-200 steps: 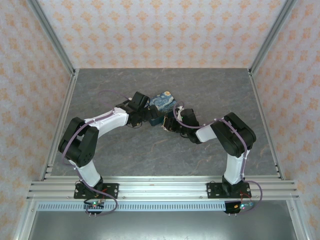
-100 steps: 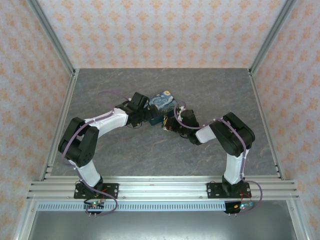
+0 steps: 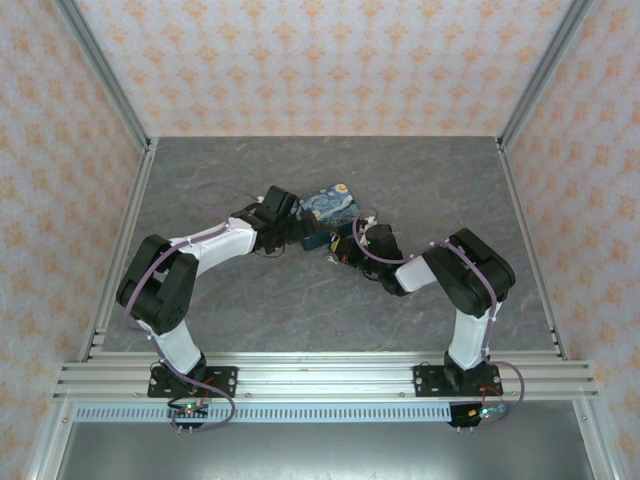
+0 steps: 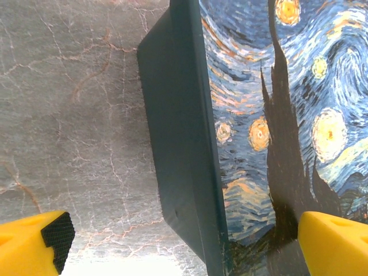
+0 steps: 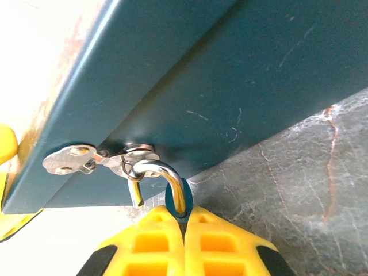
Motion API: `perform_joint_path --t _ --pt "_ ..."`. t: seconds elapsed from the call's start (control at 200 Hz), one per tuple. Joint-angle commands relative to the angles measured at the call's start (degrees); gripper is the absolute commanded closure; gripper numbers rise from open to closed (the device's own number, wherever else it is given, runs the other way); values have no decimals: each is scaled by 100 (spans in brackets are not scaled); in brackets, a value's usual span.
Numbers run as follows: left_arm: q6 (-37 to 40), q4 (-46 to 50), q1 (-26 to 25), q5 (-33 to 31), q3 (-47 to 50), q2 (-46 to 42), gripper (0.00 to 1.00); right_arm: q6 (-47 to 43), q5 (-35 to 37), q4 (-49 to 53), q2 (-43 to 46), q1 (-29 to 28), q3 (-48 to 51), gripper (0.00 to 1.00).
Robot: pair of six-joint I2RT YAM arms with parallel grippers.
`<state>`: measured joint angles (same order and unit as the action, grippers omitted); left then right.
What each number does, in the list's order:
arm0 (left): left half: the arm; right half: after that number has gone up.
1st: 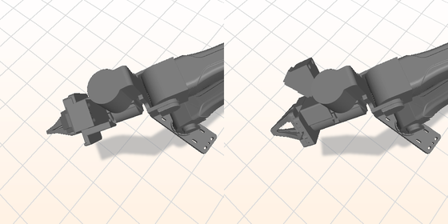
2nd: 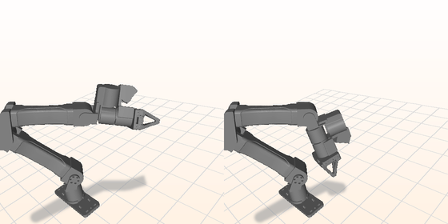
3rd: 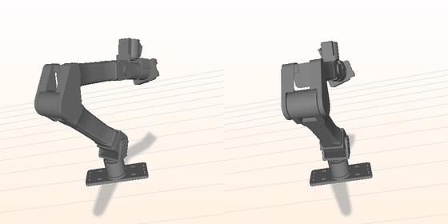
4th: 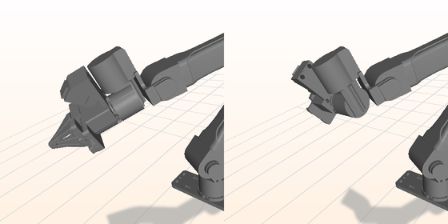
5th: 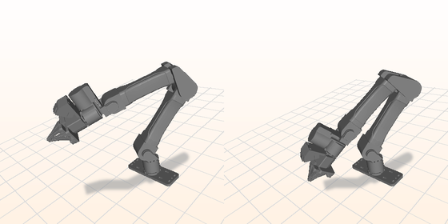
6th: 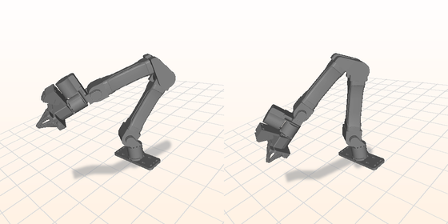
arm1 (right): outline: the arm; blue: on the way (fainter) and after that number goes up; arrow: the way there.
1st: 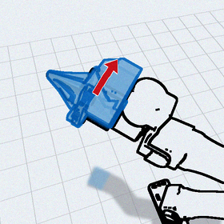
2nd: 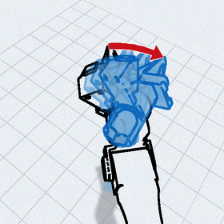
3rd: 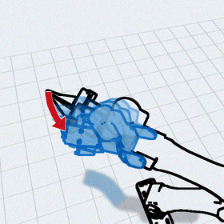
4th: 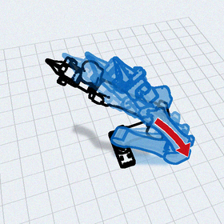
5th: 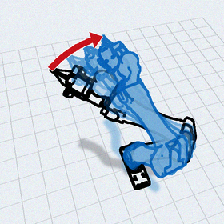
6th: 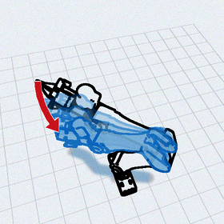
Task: Unlock a padlock with a key
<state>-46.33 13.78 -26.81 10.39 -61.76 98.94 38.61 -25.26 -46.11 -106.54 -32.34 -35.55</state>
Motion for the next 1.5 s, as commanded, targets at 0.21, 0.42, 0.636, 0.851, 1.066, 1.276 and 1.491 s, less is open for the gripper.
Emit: perform_joint_path --t 0.21,0.42,0.636,0.851,1.066,1.276,1.491 --pt "431 878 -311 -1163 -69 56 0 425 189 35 87 50 206 100" --pt "383 831 -397 -1259 53 152 0 856 179 -361 -58 99 273 100" --pt "326 742 -474 -1268 181 213 0 1256 92 -814 -244 144 262 100" --pt "308 727 -528 -1285 207 296 0 1421 119 -891 -270 153 224 100" --pt "291 707 -561 -1268 212 362 0 1574 203 -959 -219 193 250 100" --pt "292 713 -558 -1276 225 390 0 1529 232 -833 -121 286 239 100" --pt "293 719 -557 -1277 225 441 0 1453 212 -607 -60 378 133 100"
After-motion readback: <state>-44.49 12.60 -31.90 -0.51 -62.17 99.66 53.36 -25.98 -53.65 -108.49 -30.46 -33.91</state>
